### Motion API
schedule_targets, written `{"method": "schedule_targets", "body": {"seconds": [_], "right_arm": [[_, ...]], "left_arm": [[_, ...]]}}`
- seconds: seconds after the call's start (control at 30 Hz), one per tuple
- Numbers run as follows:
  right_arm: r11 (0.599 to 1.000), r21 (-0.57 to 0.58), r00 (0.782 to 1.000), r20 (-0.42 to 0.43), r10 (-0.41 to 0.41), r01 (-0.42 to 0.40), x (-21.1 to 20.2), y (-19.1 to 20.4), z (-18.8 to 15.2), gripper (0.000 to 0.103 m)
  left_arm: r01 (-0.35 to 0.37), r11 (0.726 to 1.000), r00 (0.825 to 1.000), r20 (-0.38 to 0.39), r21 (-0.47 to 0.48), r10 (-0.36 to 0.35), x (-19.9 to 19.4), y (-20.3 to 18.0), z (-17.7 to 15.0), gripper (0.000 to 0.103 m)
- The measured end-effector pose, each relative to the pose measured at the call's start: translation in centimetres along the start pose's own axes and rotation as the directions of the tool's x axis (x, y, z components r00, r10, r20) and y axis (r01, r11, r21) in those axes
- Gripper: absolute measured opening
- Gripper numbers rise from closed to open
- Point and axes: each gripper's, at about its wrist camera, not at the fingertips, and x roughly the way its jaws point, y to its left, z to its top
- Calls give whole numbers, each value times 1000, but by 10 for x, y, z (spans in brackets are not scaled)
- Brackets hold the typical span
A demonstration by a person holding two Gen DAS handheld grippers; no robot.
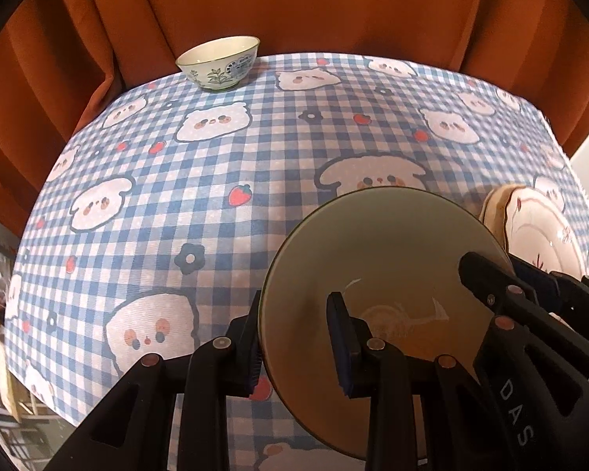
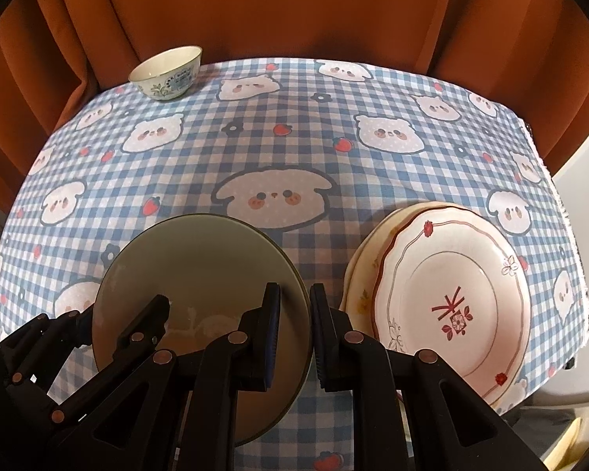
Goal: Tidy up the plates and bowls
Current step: 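Carry the second olive-rimmed plate with the left tool toward the stack, then lower the plate onto the first olive-rimmed plate and open the left tool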
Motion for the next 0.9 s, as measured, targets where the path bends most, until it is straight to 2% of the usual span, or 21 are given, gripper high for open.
{"method": "schedule_targets", "body": {"seconds": [0.2,0.33,0.37,0.43,0.5,0.6,0.9], "right_arm": [[998,43,999,19,37,-38,0,-4,-8,23],[994,75,997,6,74,-74,-1,-6,-11,30],[993,82,997,4,80,-80,-2,-6,-11,32],[993,86,997,13,75,-76,-6,-6,-11,48],[994,88,998,34,60,-63,-12,-5,-12,60],[995,87,997,60,48,-53,-21,-2,-10,63],[997,73,993,114,32,-40,-37,23,1,67]], "left_arm": [[-12,999,1000,-11,36,12,-2,-3,-3,34],[6,998,1000,-4,57,-6,-8,-4,-3,41],[15,998,1000,-1,59,-15,-10,-4,-3,46],[30,997,999,17,66,-31,-16,-3,-3,53],[36,997,999,36,71,-38,-21,-2,-3,63],[50,996,997,61,73,-55,-29,2,-1,70],[72,996,990,118,50,-77,-42,33,6,72]]}}
